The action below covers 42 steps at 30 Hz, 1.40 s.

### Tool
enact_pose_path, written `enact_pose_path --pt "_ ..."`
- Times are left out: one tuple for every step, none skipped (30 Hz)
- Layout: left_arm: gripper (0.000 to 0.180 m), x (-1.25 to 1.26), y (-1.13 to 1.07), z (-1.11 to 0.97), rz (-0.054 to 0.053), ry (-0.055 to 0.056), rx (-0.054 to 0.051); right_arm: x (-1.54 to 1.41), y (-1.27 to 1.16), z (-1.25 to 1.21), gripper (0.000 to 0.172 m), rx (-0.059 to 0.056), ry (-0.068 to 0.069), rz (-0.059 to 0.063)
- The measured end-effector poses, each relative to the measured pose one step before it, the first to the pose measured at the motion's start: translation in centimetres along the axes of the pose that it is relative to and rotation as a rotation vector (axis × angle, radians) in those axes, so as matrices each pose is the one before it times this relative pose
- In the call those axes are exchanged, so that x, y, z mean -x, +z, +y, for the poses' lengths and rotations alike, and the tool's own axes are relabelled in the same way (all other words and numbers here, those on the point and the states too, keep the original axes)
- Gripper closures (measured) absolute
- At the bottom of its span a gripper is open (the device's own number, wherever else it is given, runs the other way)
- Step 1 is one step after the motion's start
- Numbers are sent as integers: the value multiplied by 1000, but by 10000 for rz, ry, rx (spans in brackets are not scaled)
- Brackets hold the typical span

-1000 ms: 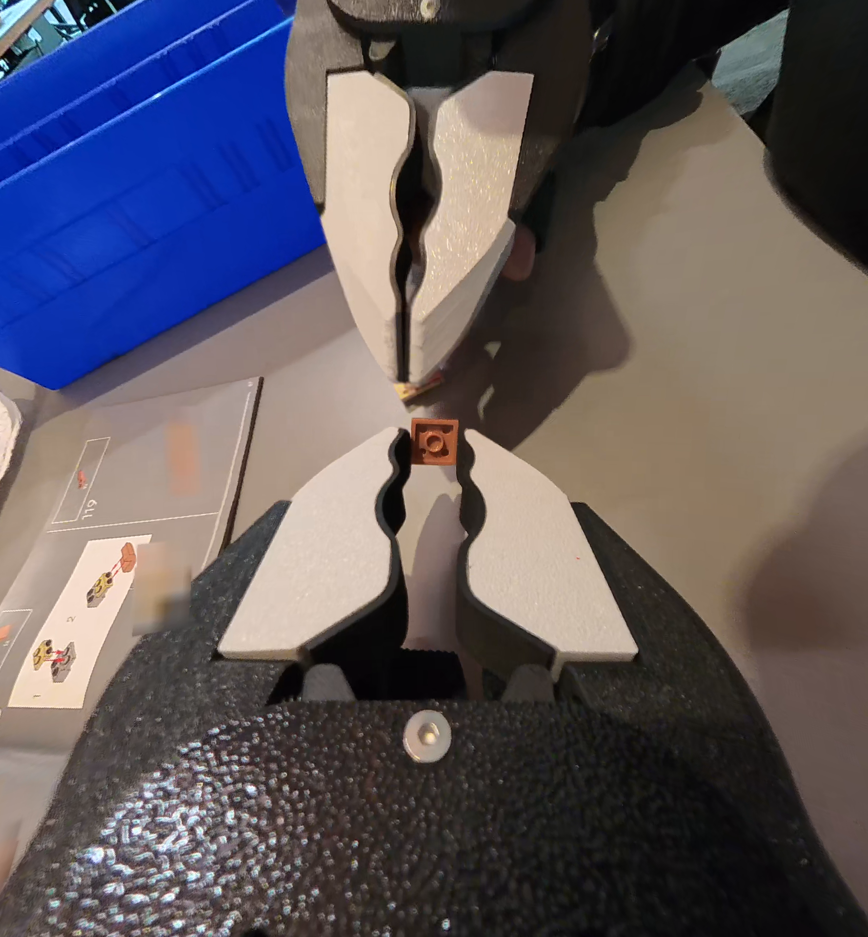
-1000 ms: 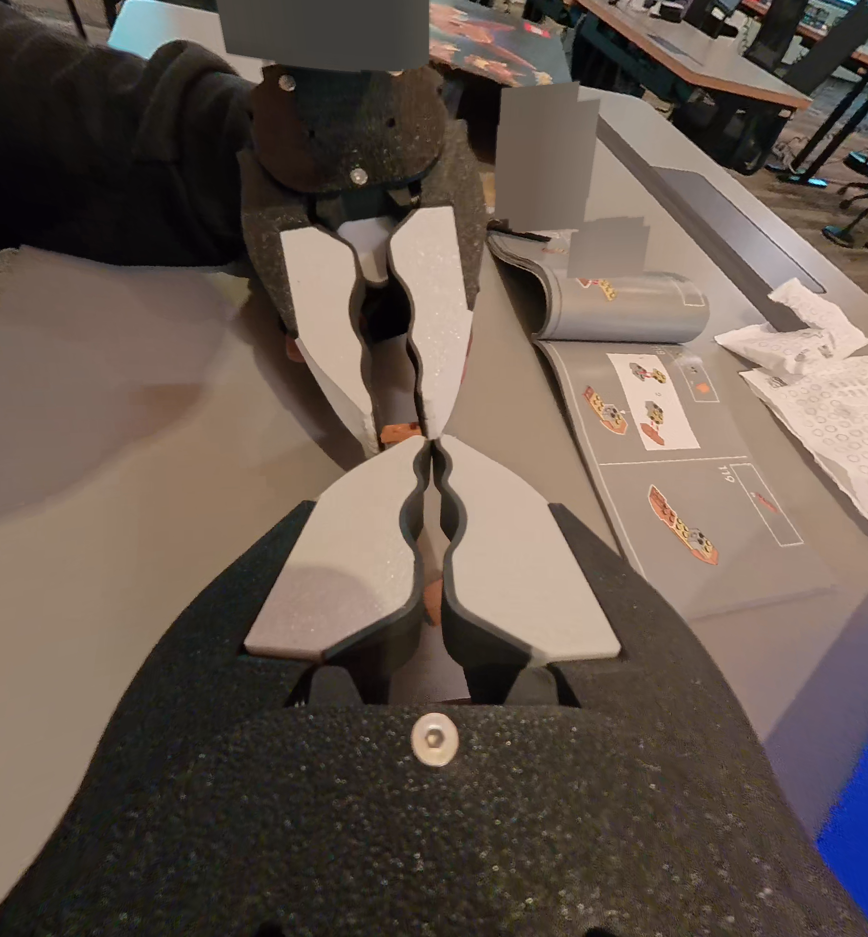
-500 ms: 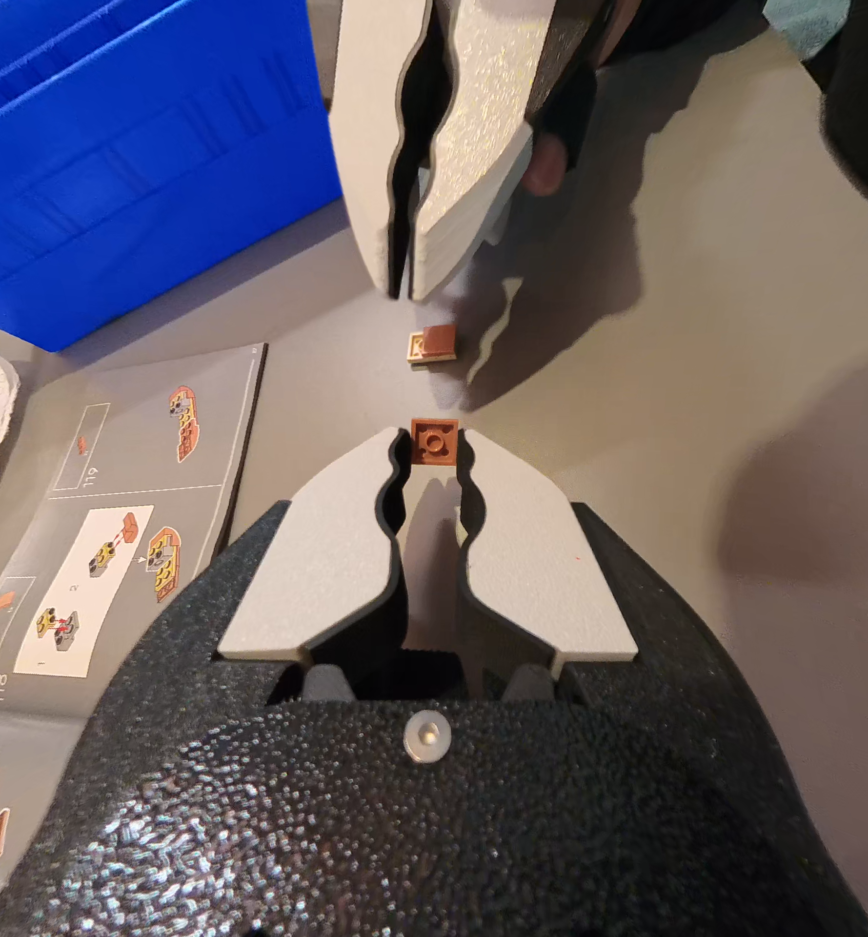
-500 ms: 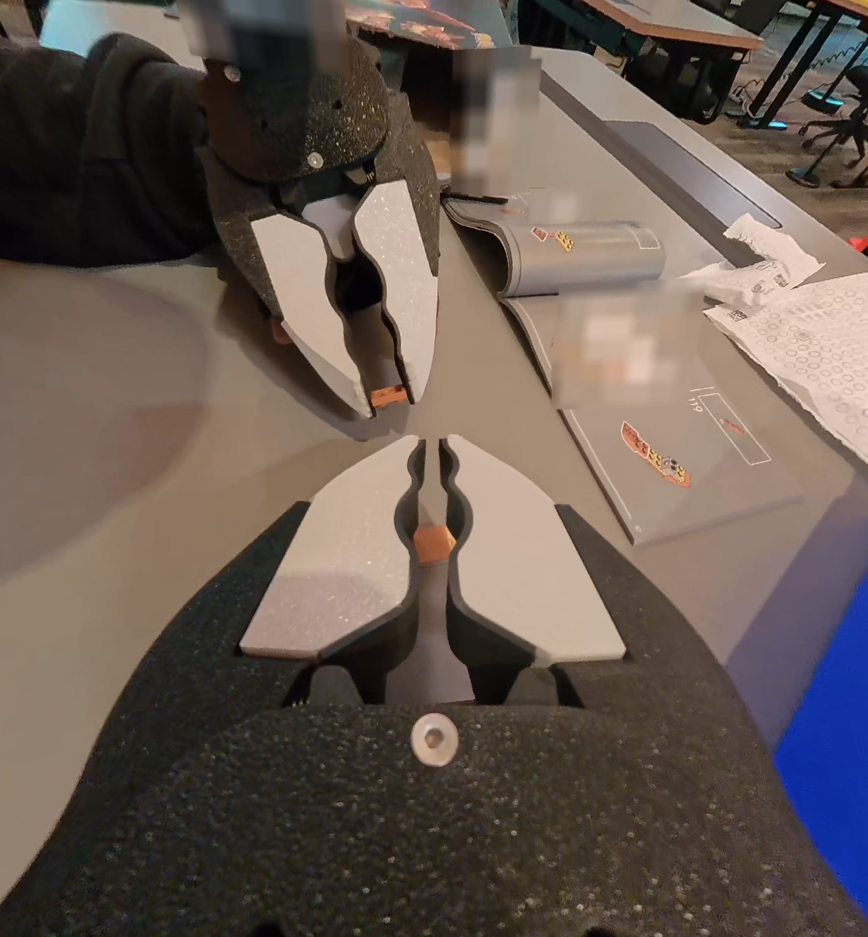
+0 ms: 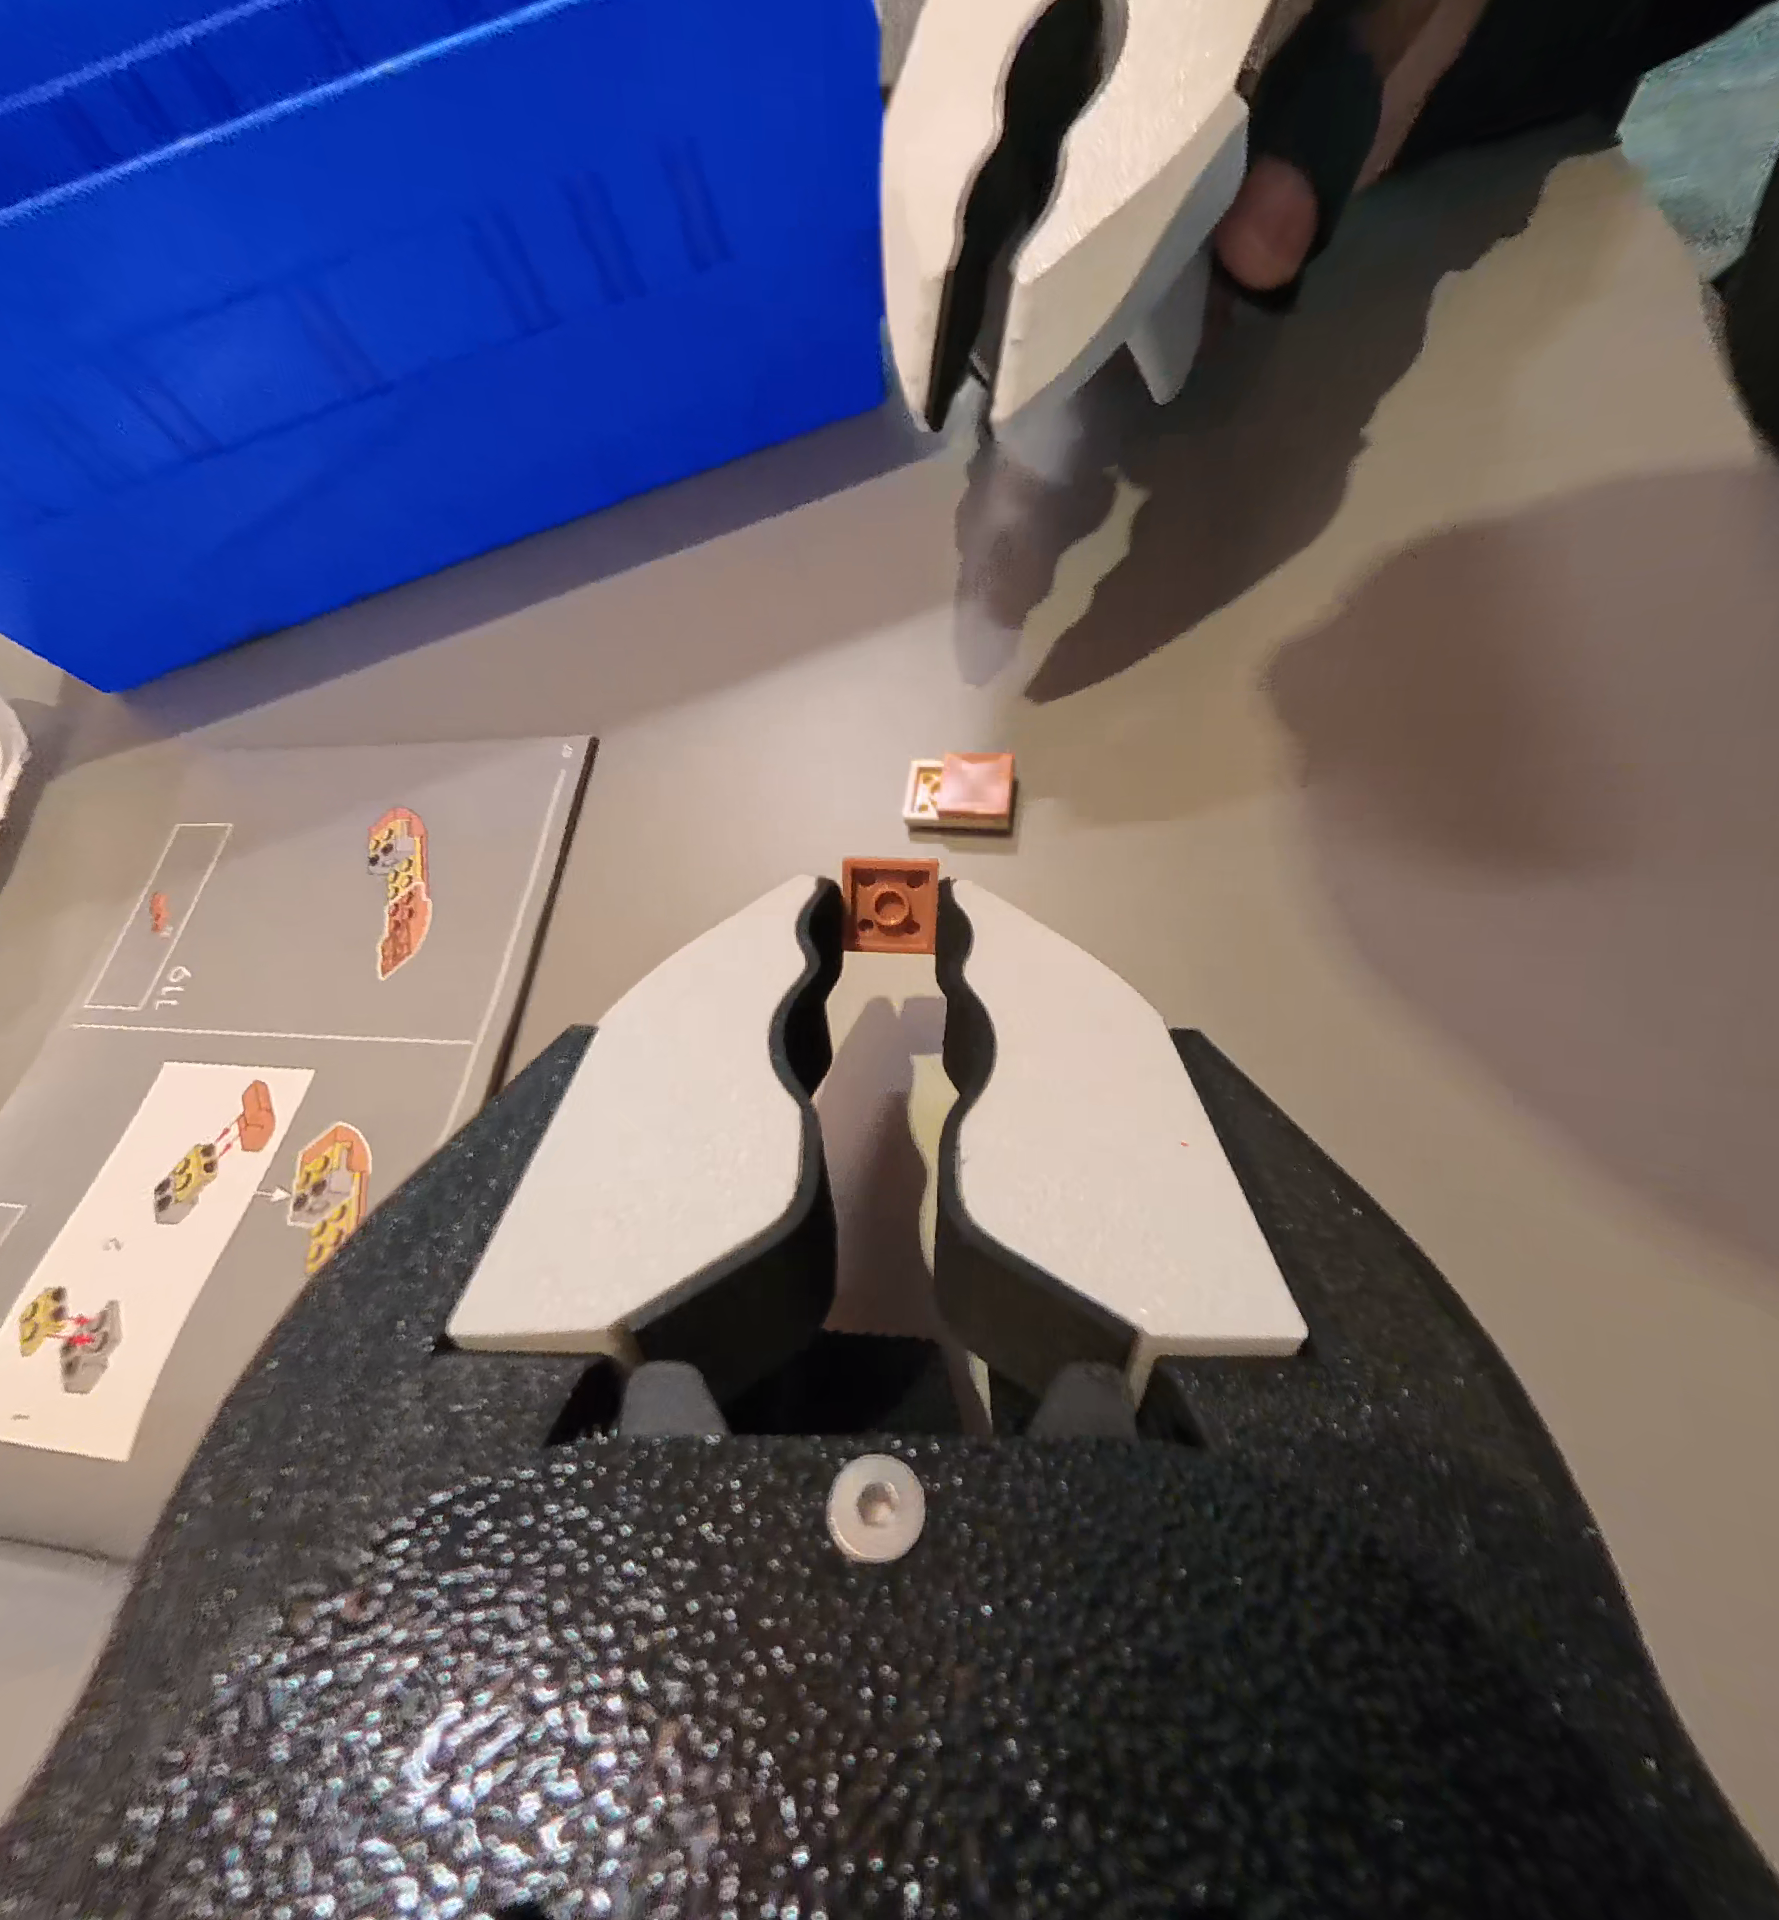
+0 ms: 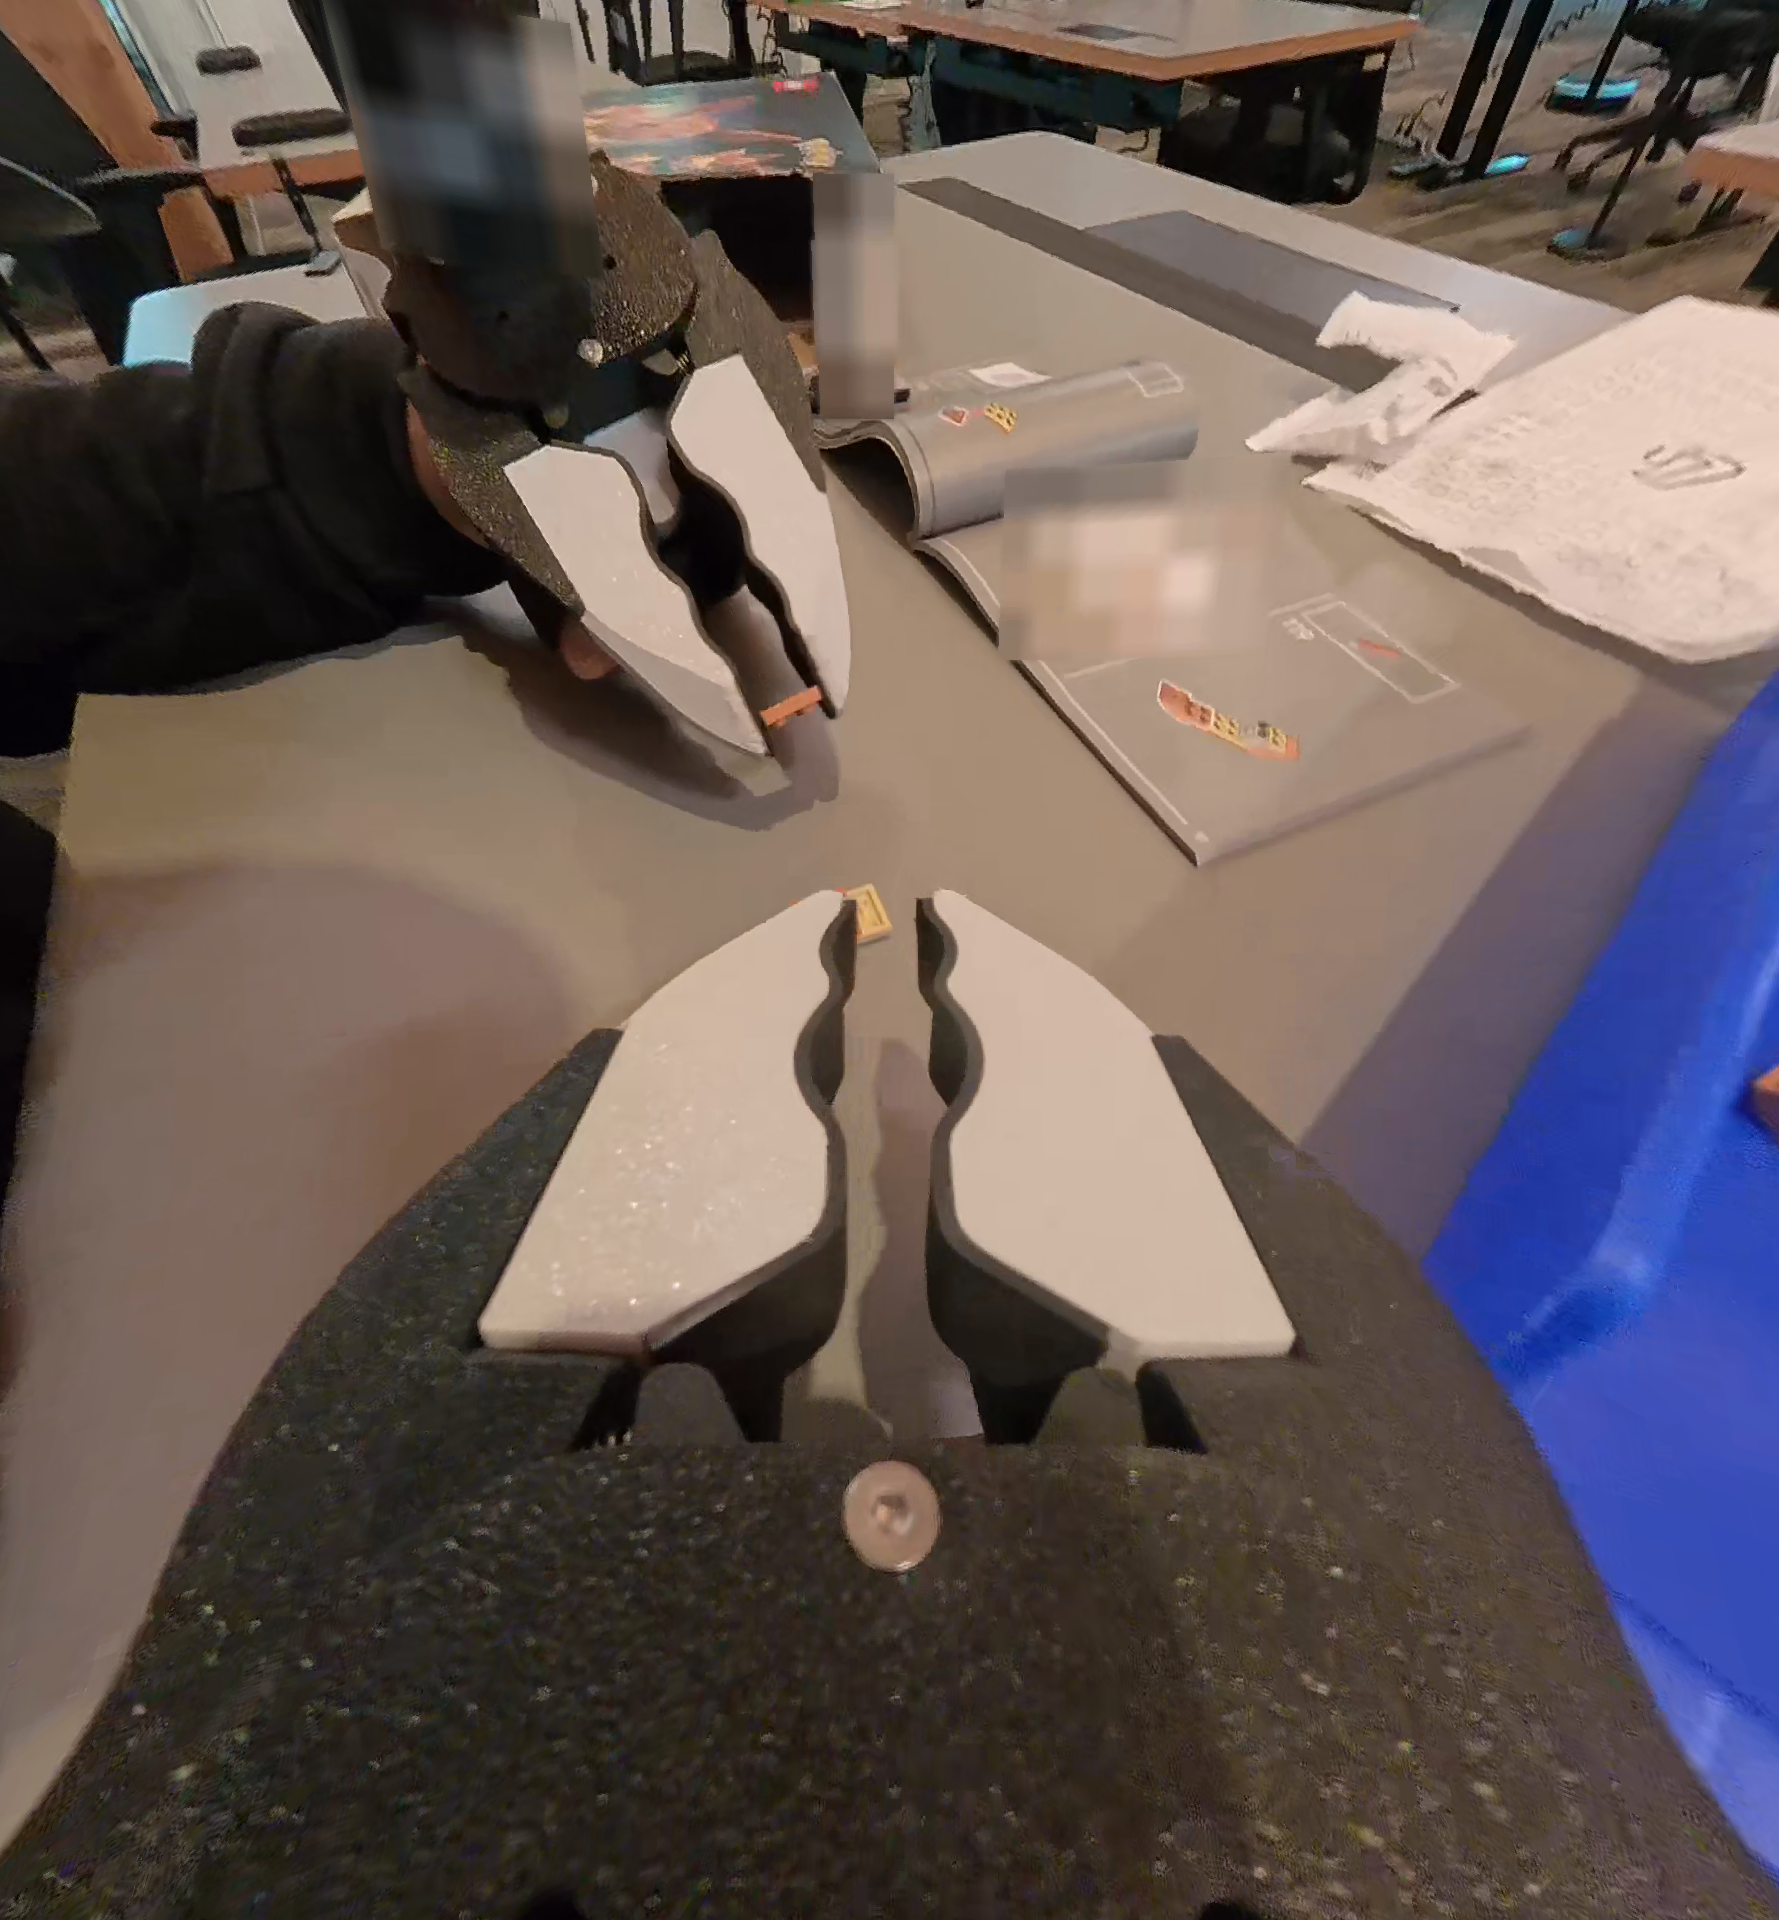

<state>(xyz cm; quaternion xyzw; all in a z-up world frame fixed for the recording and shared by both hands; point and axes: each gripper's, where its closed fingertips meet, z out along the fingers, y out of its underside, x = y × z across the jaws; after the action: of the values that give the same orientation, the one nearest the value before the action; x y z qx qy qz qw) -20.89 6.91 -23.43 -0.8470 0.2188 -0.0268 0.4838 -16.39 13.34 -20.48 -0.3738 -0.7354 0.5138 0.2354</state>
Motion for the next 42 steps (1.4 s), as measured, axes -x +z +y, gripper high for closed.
enact_pose_path --pt "164 101 325 -60 -26 -39 82 -83 -251 58 159 -55 196 -59" --pt "163 96 344 12 -14 -47 125 -62 -291 -58 159 -117 164 -42" --pt "163 119 321 41 -40 -45 139 -15 -254 -38 159 -92 127 -44" --pt "163 144 287 42 -44 -53 130 31 -207 25 159 -38 70 -55" --pt "163 156 241 23 -51 -69 99 45 -167 54 158 -12 21 -48" --pt "163 162 196 -31 -55 -81 54 40 -168 33 158 -14 0 -37" --pt "163 141 164 -52 -38 -86 32 59 -144 24 158 -26 0 -40" --pt "164 117 127 -22 -27 -78 41 56 -122 8 158 -24 0 -34" --pt "163 89 110 63 -20 -59 81 34 -113 27 158 -11 -7 -30" --pt "163 81 87 113 -22 -56 96 37 -88 31 158 2 -4 -34" --pt "163 34 47 67 -2 -43 54 3 -84 38 158 2 9 -22" --pt "163 9 12 22 9 -23 16 -16 -77 25 158 -5 24 -20" --pt "163 -2 -16 18 12 -17 3 -29 -57 17 157 -2 44 -25" --pt "163 -3 -15 35 16 -21 8 -56 -38 0 158 -6 70 -21" --pt "163 1 -13 41 15 -22 16 -61 -20 -9 158 -16 86 -25" --pt "163 -32 19 66 23 -11 39 -69 6 -9 158 -6 88 -20" --pt "163 -43 33 98 23 7 67 -48 11 3 157 4 75 -21" --pt "163 -53 43 100 13 28 72 -36 14 8 157 6 51 -16" --pt "163 -53 42 76 5 43 61 -26 10 3 157 3 28 -2" --pt "163 -46 46 67 1 44 55 -8 20 7 157 6 7 -5" --pt "163 -25 31 48 -15 35 46 26 16 12 157 14 -8 -12" --pt "163 -18 32 45 -11 26 39 8 23 15 157 9 -13 -1" --pt "163 -25 22 34 4 20 27 21 15 4 157 5 -11 -4" --pt "163 -8 16 26 7 9 20 6 15 2 157 7 -4 -10" --pt "163 4 12 13 0 -2 13 8 11 -1 157 3 2 -4" --pt "163 3 8 12 -2 -2 8 -8 3 -7 157 -3 4 -3" --pt "163 -4 10 10 -1 2 9 9 0 -1 157 -1 3 -5" --pt "163 -5 7 14 7 3 9 -10 1 -4 157 -1 3 -2" --pt "163 -11 11 14 6 -1 16 6 8 -5 157 -3 -2 1" --pt "163 -19 10 28 5 7 20 -2 7 -2 158 -1 -8 3" --pt "163 -28 21 36 10 14 27 11 6 1 157 -1 -11 2" --pt "163 -44 36 50 27 10 45 9 3 -19 157 -9 -11 -1" --pt "163 -75 45 67 44 14 67 19 -9 -42 157 -26 -17 -7" --pt "163 -86 57 85 41 34 77 27 7 -68 157 -33 -18 -22" --pt "163 -19 47 49 2 38 48 119 -6 -166 156 -70 -9 -88" --pt "163 -11 17 -36 3 3 -7 253 -52 -307 155 -113 -7 -147" --pt "163 2 0 0 1 -8 -3 378 -112 -487 155 -141 -60 -165" --pt "163 -10 -12 7 8 -2 -6 488 -162 -666 155 -149 -152 -162" --pt "163 -34 -16 -5 19 9 -5 574 -253 -764 154 -68 -159 -174" --pt "163 -28 -6 -4 7 10 -6 658 -406 -848 153 49 -94 -256" --pt "163 -29 -5 2 6 2 3 664 -680 -1020 153 108 -157 -336" --pt "163 -29 -19 6 -14 7 -3 253 -1037 -1152 153 156 -320 -155"
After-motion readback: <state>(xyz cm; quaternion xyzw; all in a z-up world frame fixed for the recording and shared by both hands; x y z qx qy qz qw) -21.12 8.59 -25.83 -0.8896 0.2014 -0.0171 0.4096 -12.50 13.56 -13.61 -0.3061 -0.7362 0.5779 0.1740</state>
